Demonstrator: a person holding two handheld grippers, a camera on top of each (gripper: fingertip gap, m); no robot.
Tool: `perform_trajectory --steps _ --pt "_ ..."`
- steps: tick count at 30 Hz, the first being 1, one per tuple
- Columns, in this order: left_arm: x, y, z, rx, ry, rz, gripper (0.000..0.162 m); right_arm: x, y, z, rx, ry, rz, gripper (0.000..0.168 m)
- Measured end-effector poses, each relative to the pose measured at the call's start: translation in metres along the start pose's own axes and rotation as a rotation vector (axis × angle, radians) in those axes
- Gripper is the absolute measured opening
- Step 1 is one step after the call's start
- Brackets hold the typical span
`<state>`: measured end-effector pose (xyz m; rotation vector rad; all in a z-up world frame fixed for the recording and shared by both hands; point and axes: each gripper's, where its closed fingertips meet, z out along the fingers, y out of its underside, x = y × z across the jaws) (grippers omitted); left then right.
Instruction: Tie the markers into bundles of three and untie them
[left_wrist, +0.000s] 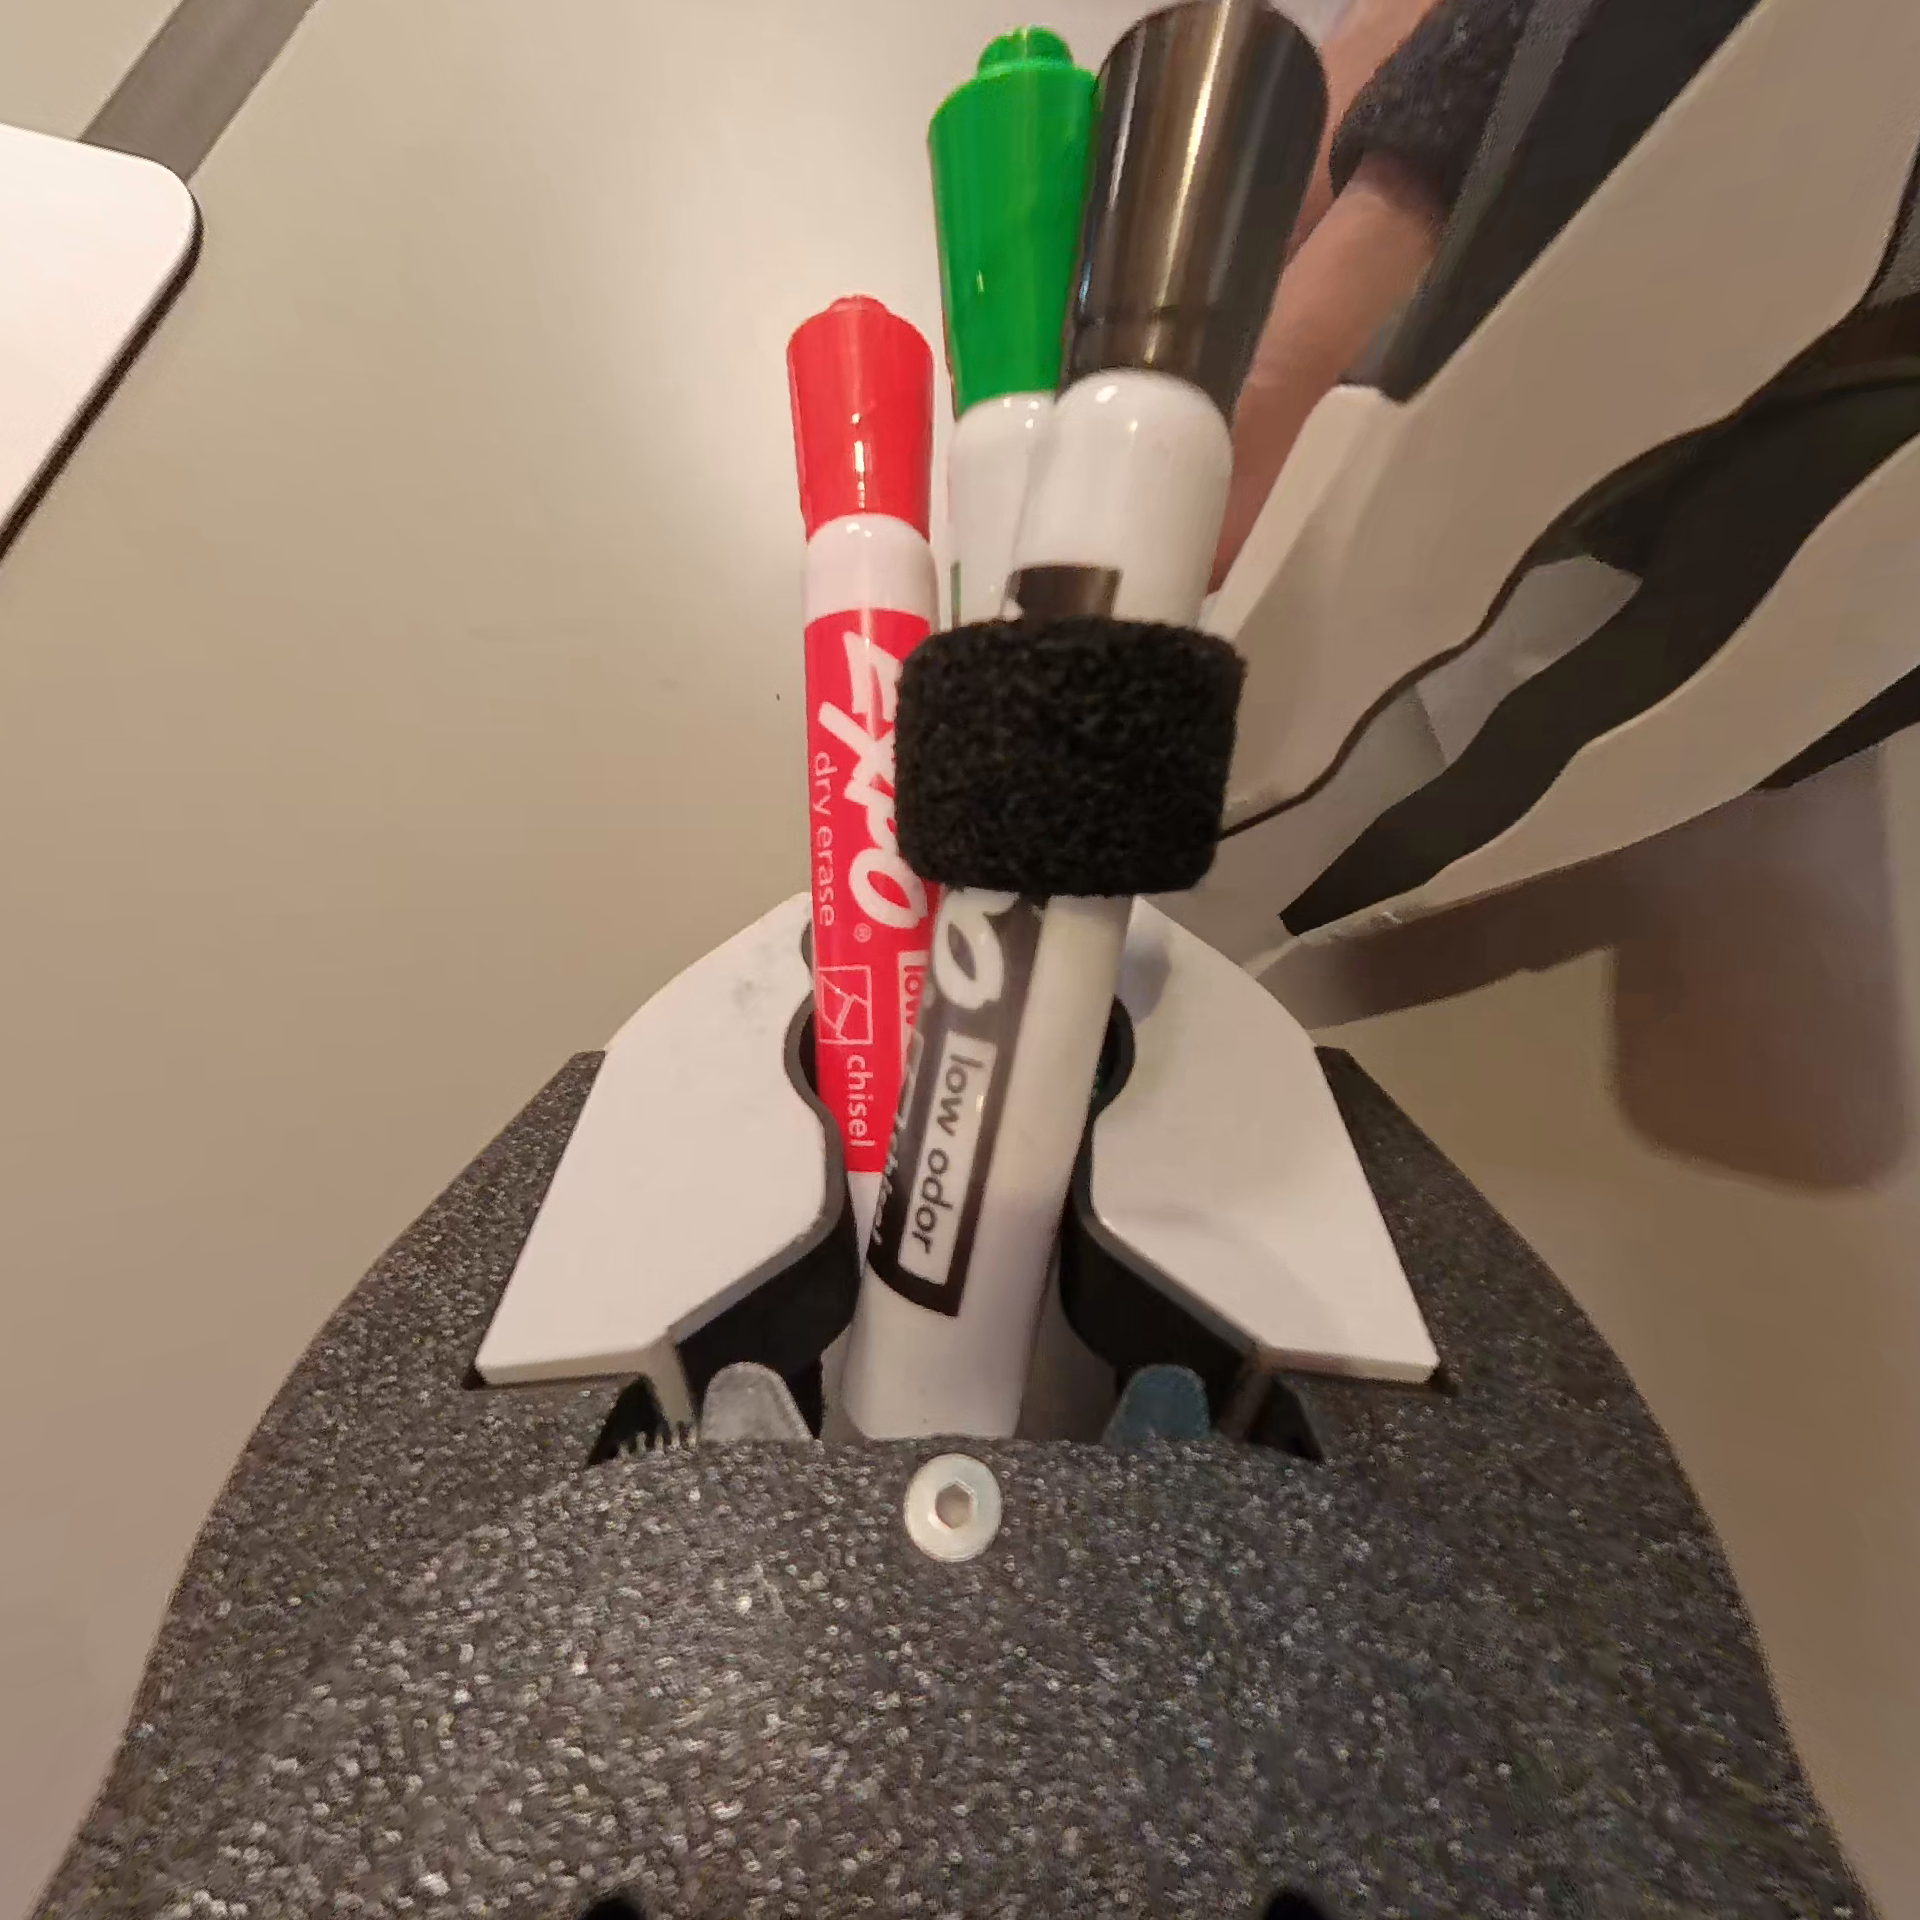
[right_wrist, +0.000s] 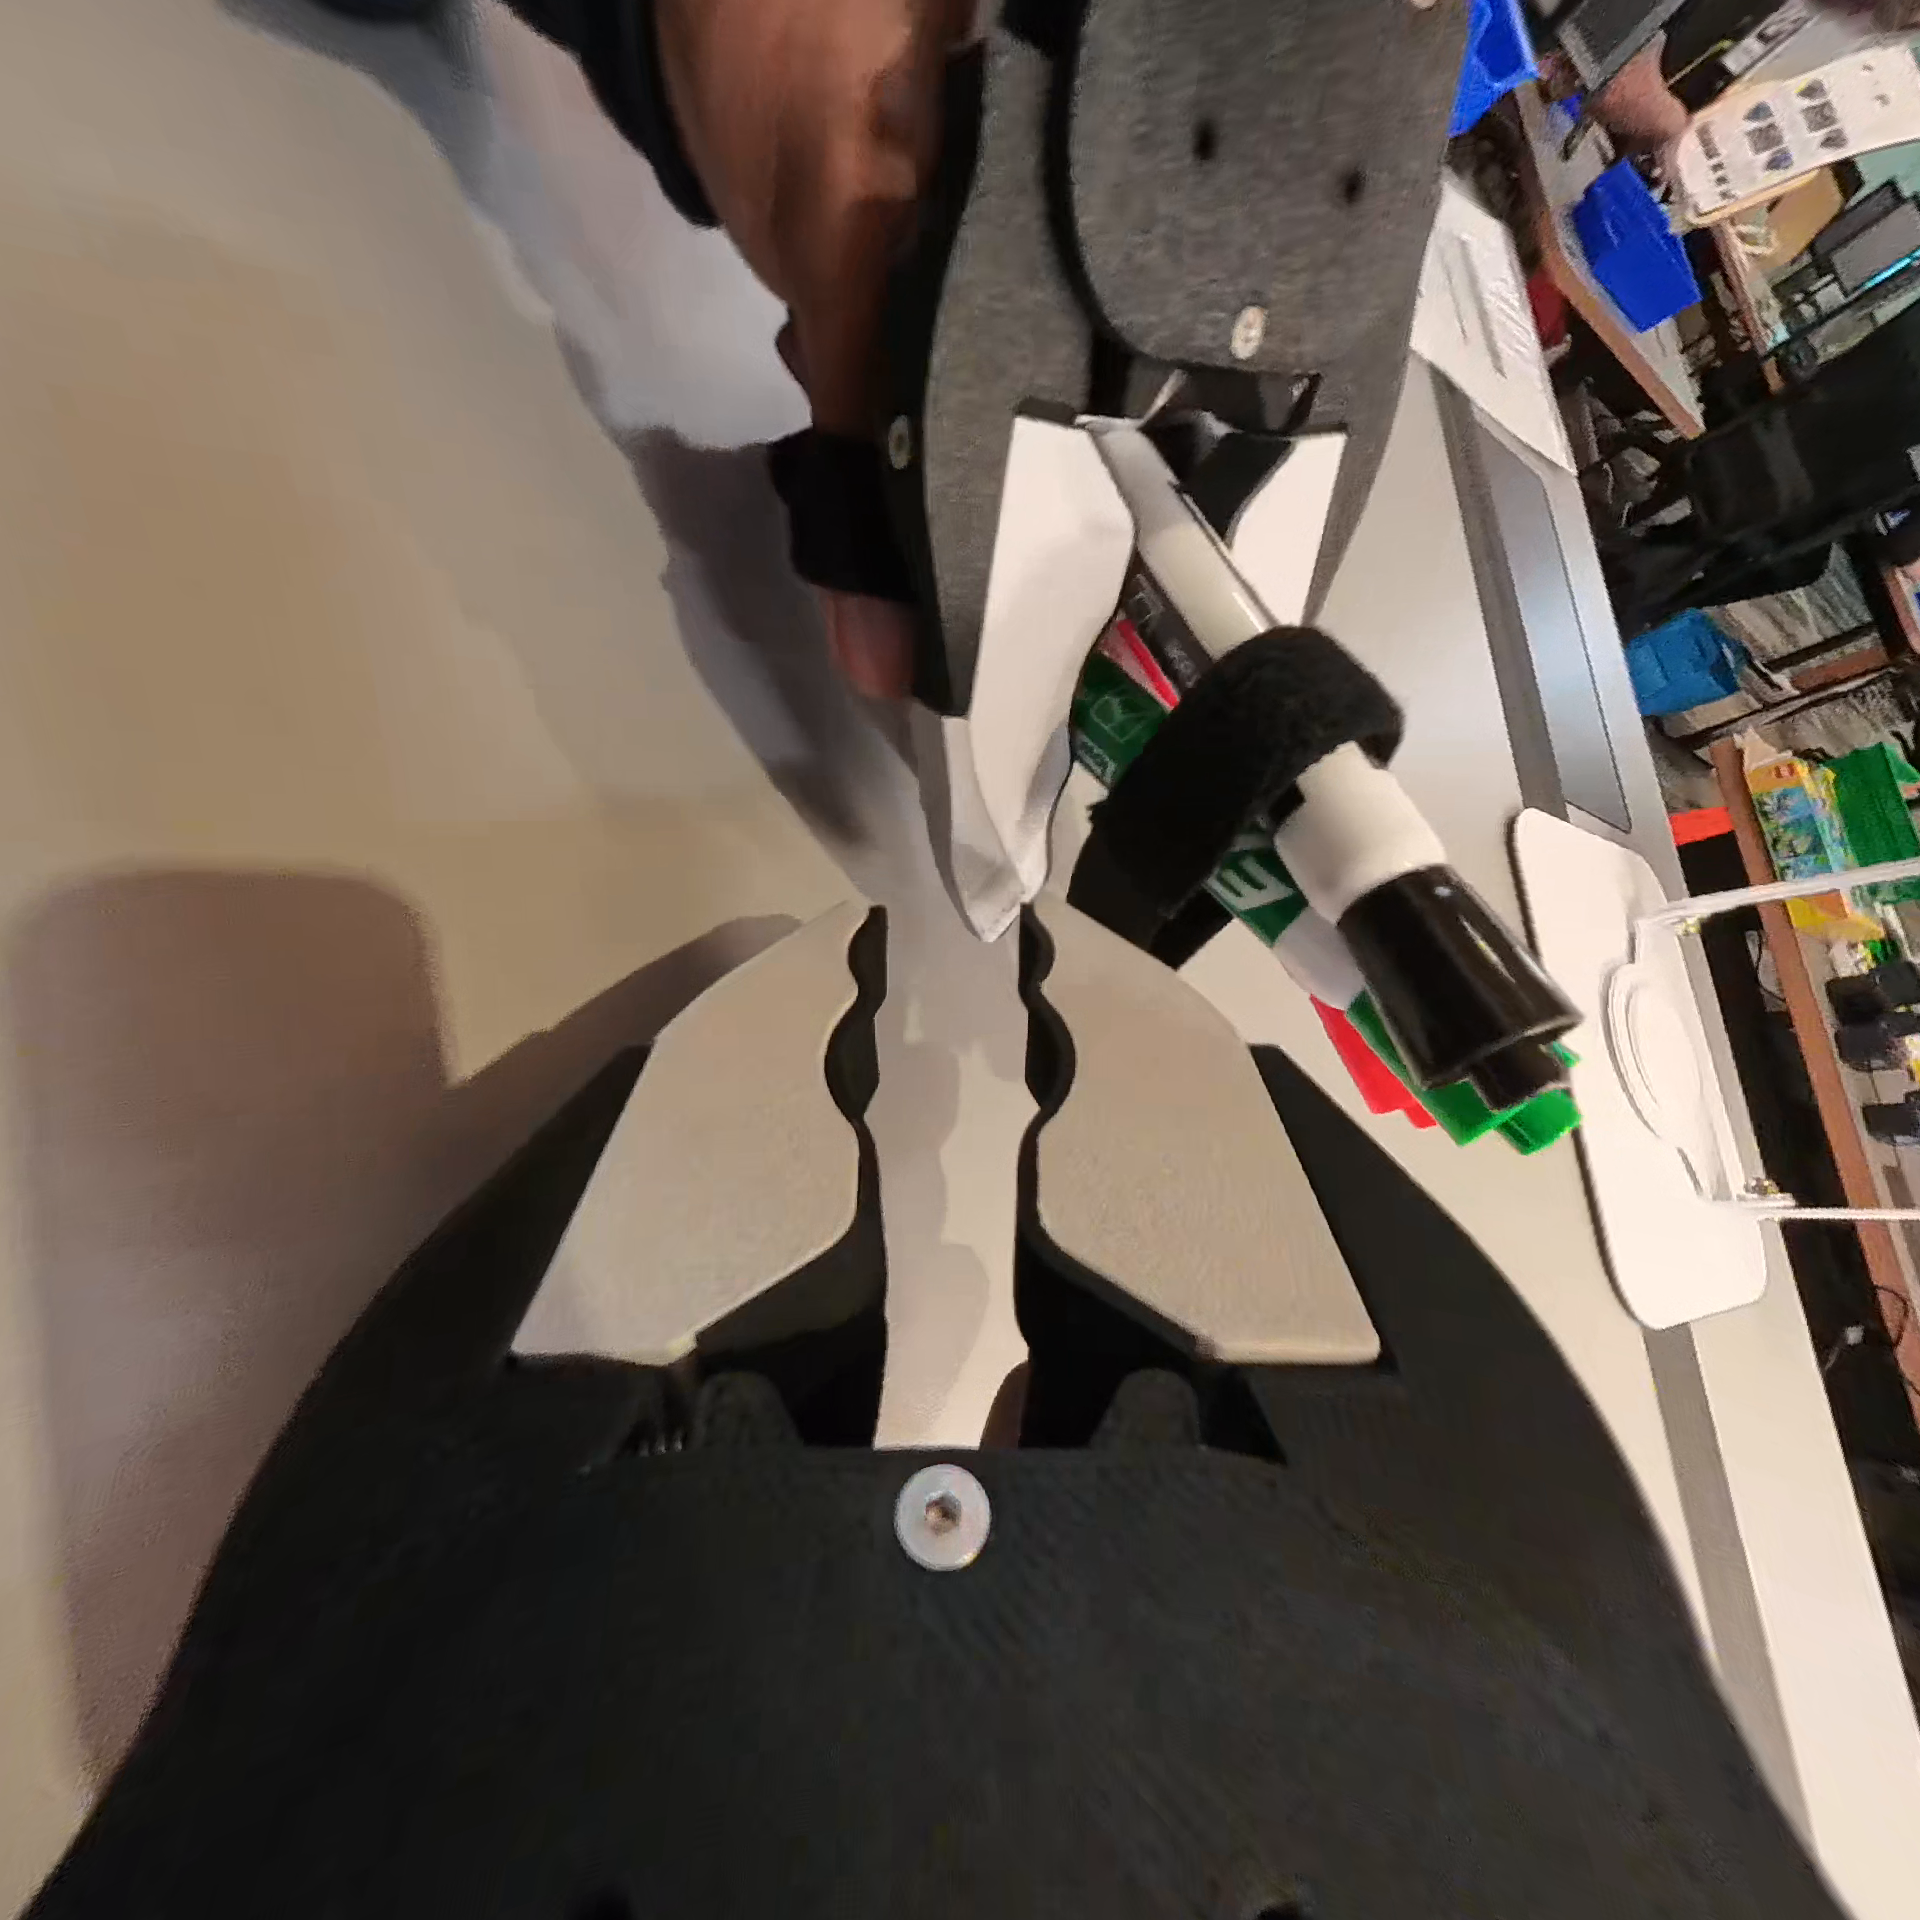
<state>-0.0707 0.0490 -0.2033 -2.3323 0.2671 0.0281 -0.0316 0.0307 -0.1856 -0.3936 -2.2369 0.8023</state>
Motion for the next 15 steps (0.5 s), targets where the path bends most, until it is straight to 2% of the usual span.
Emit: perform_trajectory --steps 15 --pt "0.0026 0.0066 0.0064 -0.024 0.024 -0.025 0.045 -0.0011 0.004 0.0053 -0.031 0.065 -0.03 0.026"
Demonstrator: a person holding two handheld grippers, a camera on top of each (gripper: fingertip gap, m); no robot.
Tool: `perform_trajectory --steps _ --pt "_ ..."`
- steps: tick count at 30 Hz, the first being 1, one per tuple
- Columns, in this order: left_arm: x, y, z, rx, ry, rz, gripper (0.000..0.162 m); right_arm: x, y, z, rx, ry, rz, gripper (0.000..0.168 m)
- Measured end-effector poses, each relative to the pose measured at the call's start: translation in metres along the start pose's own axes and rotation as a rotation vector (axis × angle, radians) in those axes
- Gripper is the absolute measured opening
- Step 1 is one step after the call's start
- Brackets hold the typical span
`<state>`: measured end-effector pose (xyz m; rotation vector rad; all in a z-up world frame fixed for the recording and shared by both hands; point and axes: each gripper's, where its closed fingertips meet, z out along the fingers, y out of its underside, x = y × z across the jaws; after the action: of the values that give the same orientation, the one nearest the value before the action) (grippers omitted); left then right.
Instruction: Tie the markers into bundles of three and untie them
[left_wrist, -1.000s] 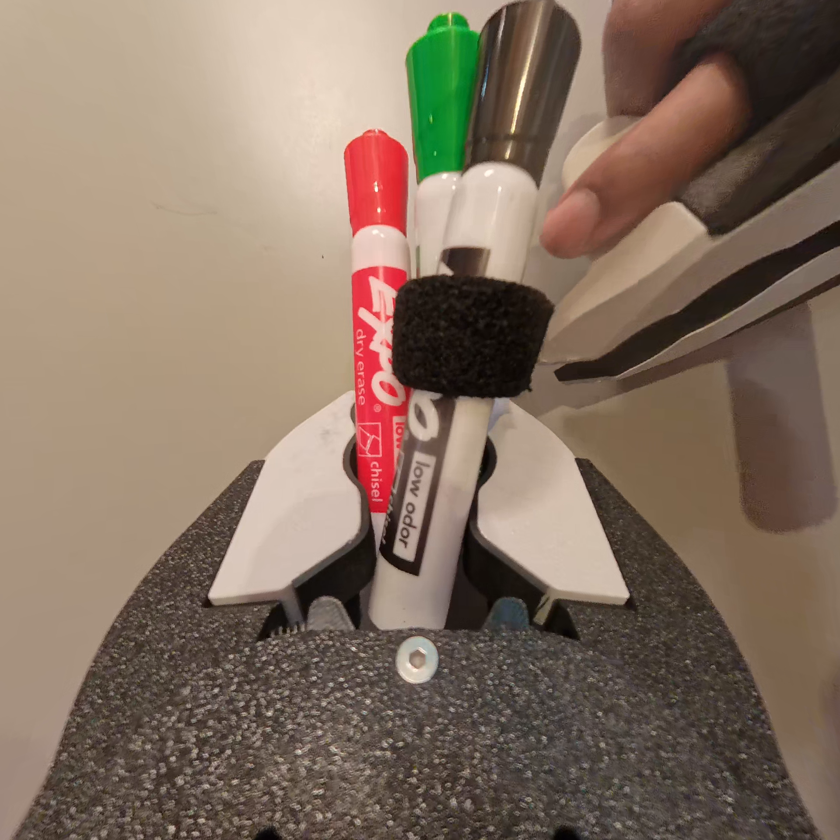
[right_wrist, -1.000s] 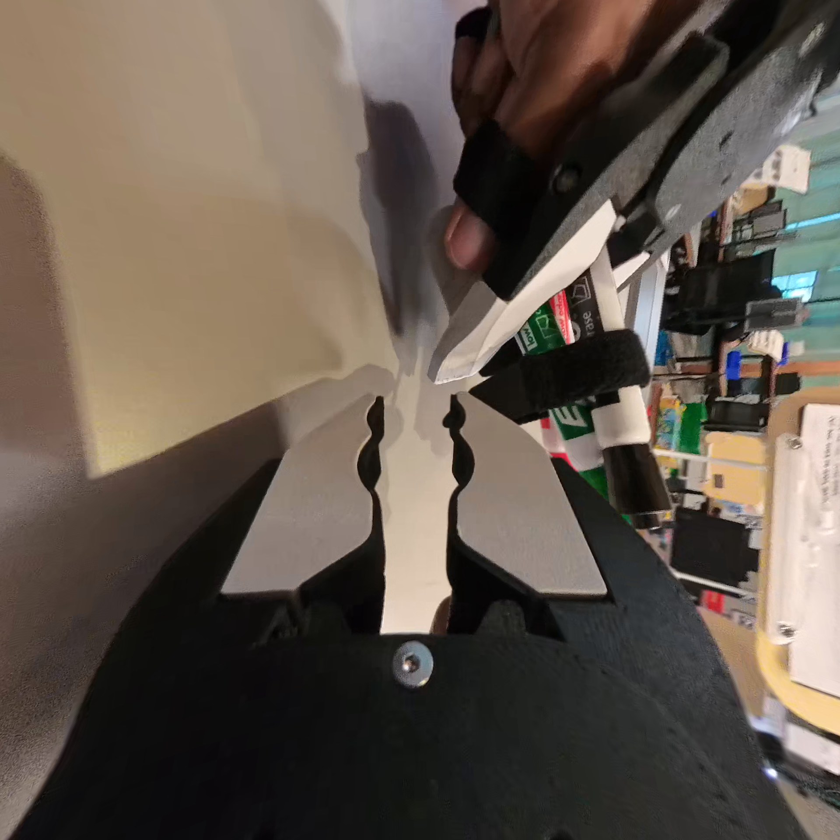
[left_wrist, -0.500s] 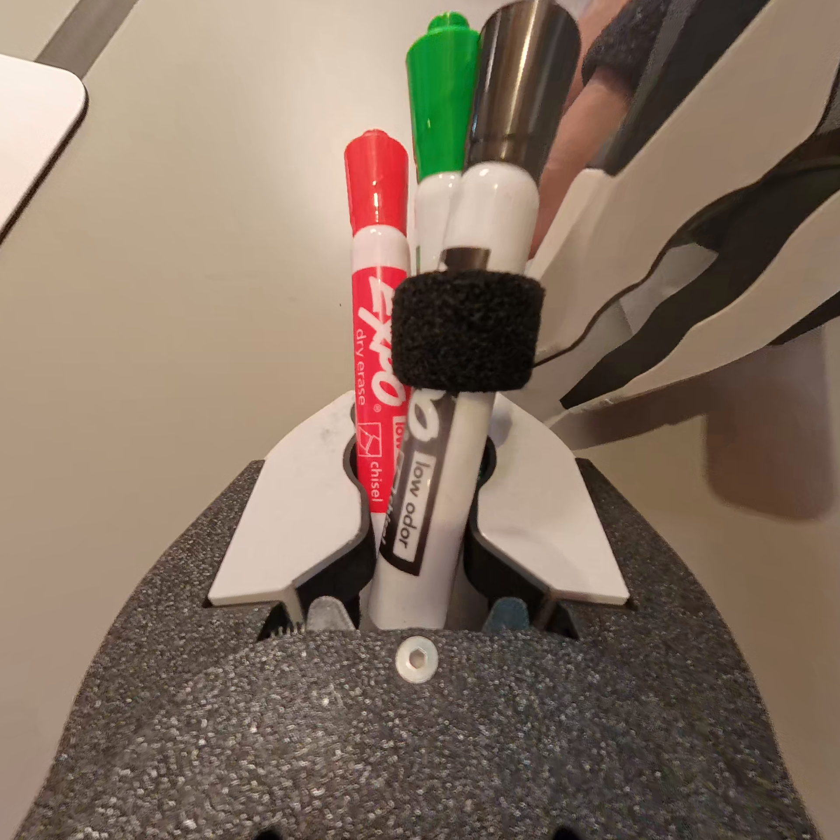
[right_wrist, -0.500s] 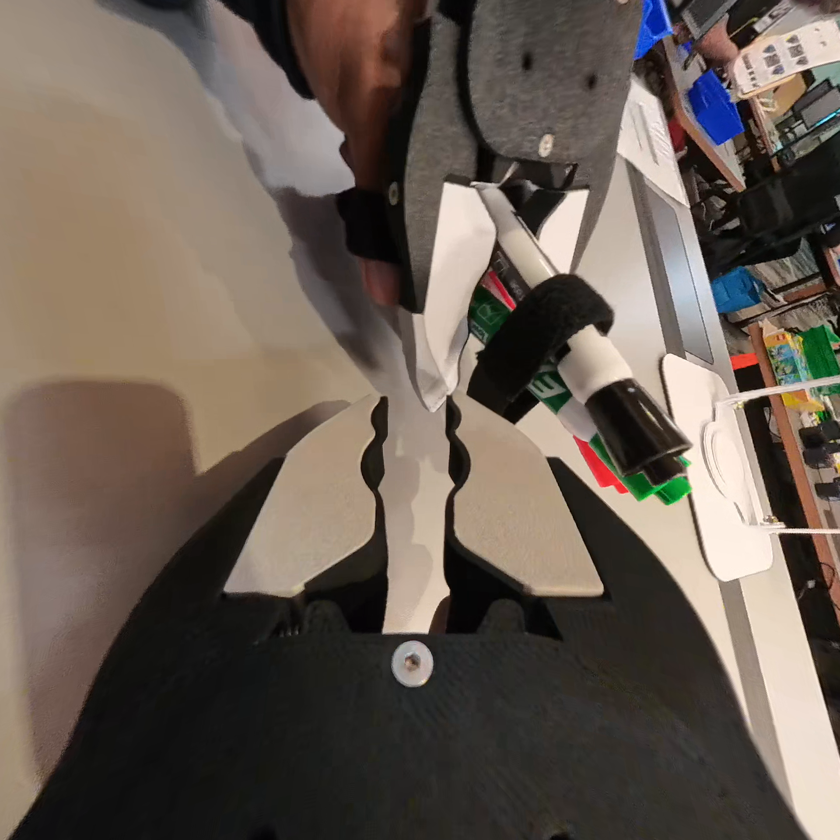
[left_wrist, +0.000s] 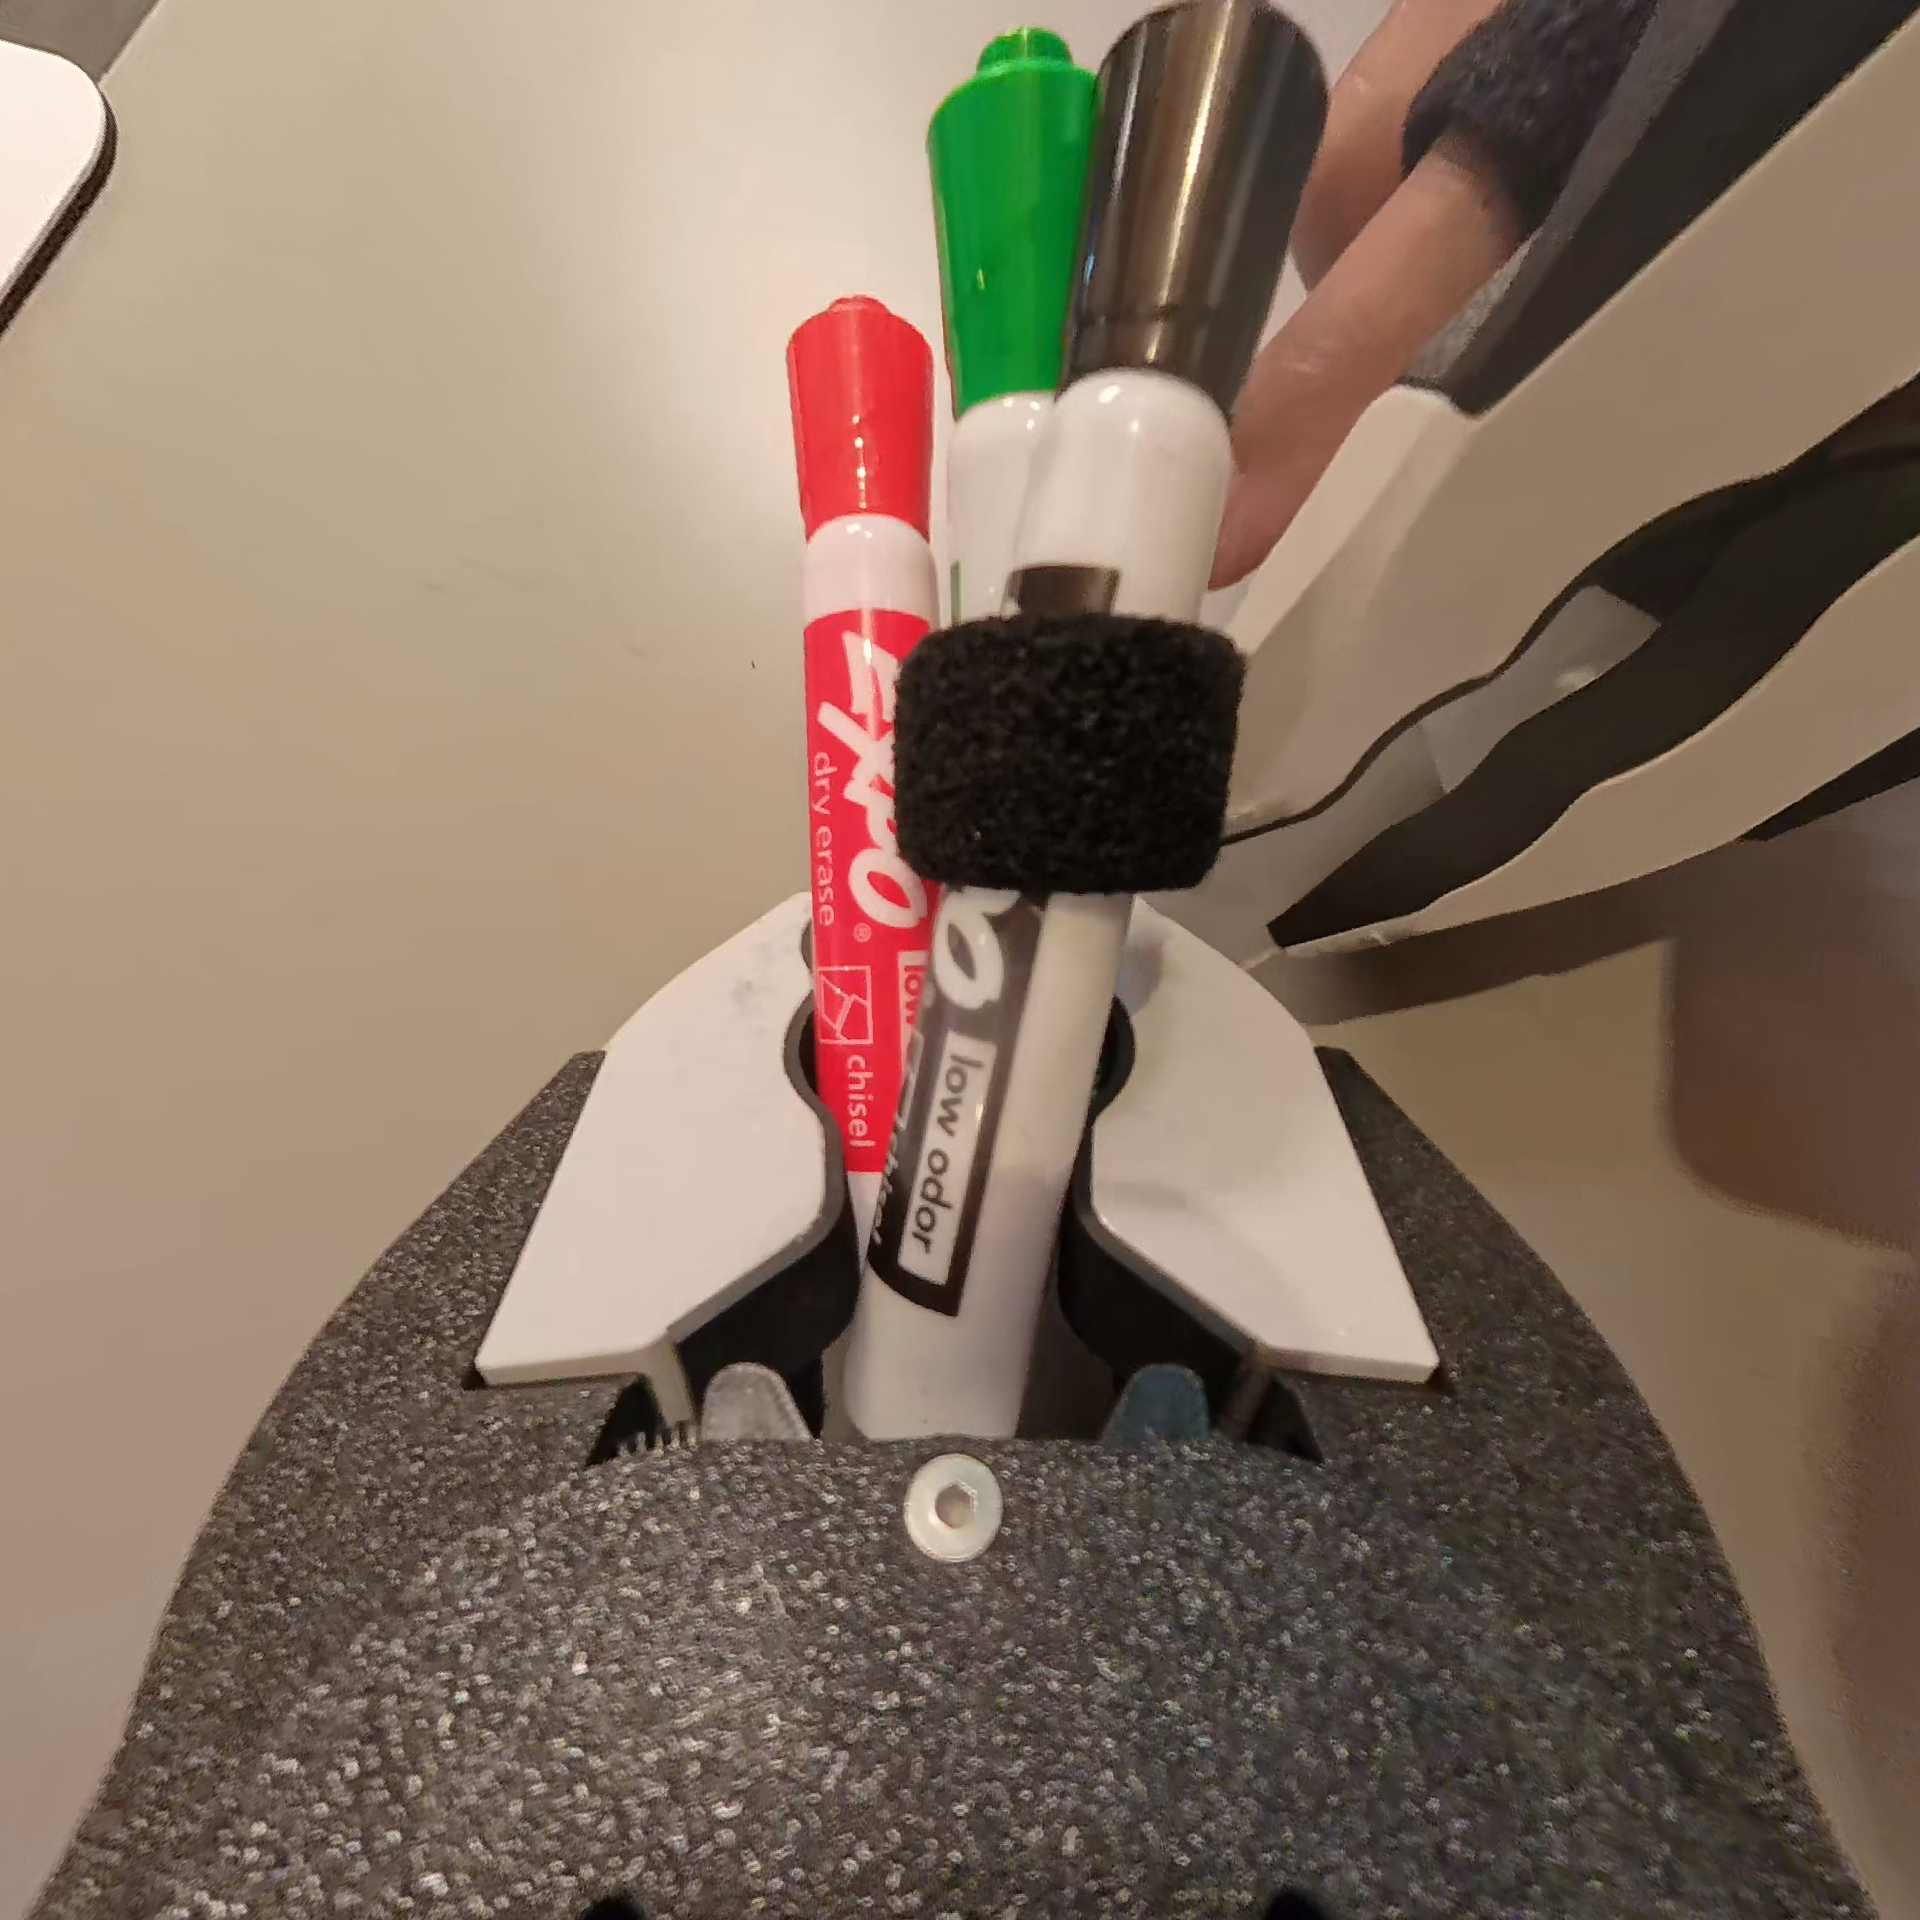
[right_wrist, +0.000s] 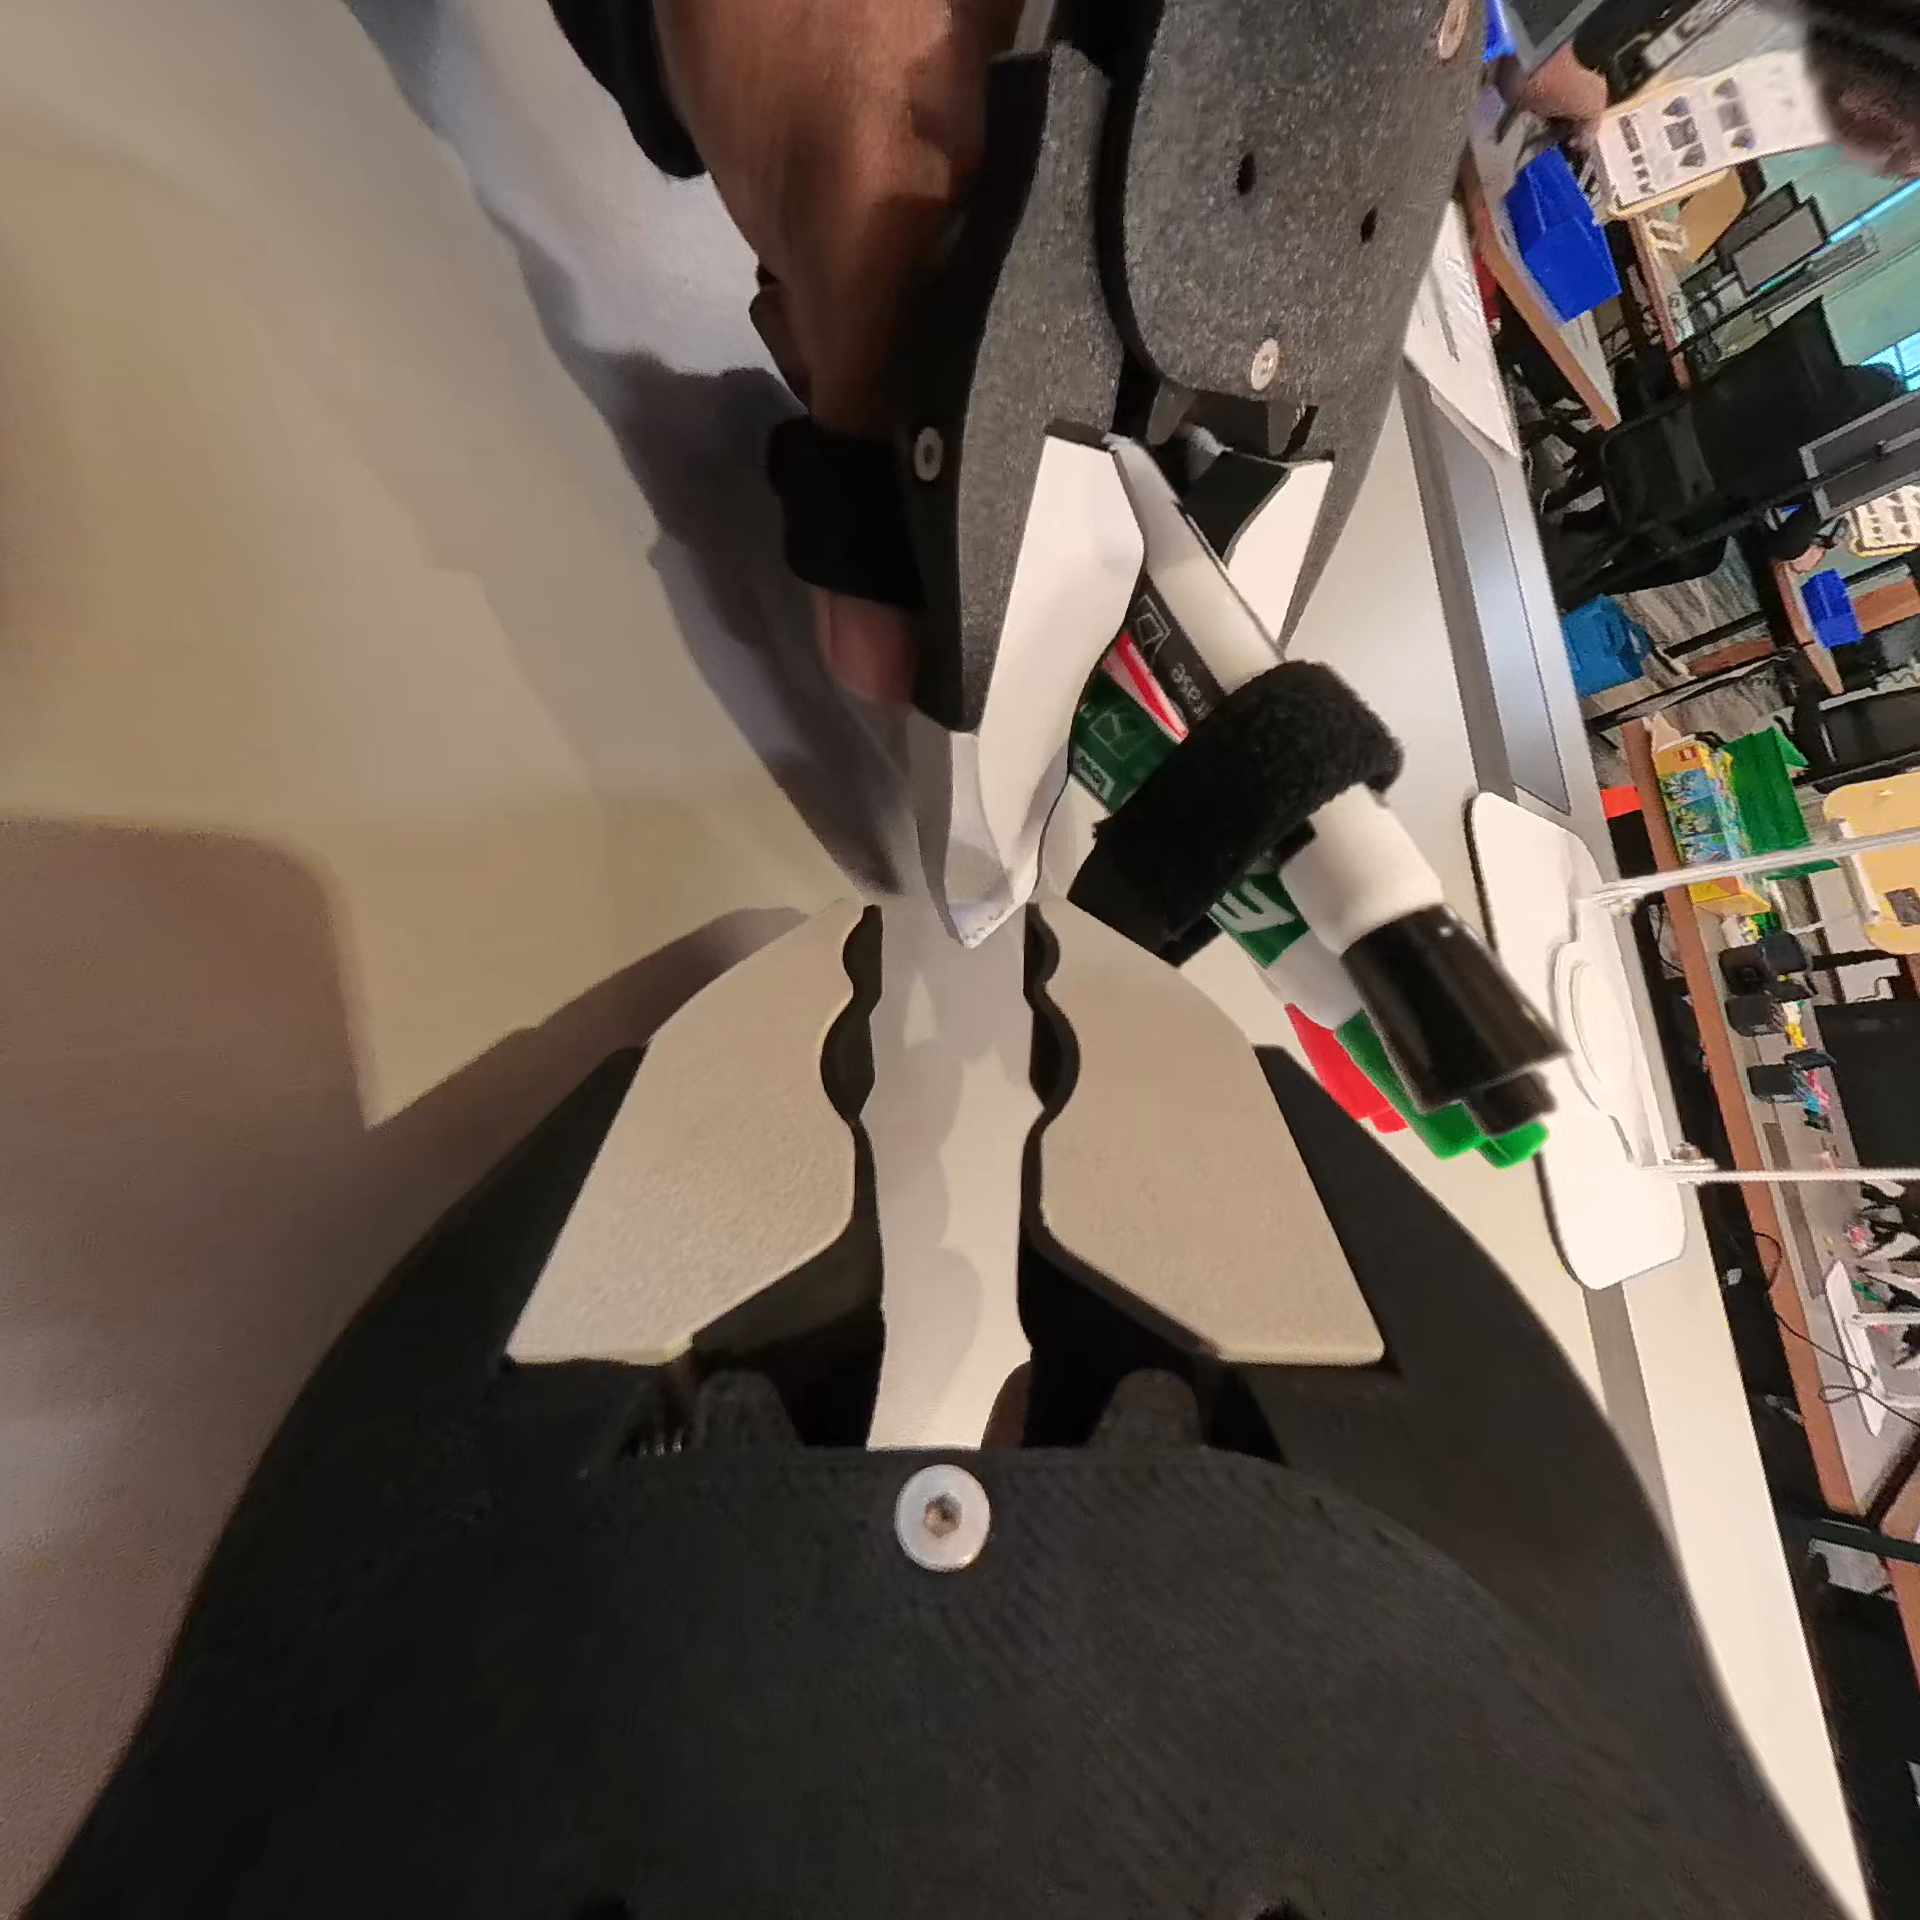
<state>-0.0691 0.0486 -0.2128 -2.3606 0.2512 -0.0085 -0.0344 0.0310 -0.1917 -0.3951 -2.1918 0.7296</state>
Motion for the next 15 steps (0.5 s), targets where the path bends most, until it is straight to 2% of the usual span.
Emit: perform_trajectory --steps 15 --pt "0.0017 -0.0003 0.0003 0.011 0.01 0.014 0.045 -0.0107 -0.0044 0.0031 0.039 -0.034 -0.01 0.026"
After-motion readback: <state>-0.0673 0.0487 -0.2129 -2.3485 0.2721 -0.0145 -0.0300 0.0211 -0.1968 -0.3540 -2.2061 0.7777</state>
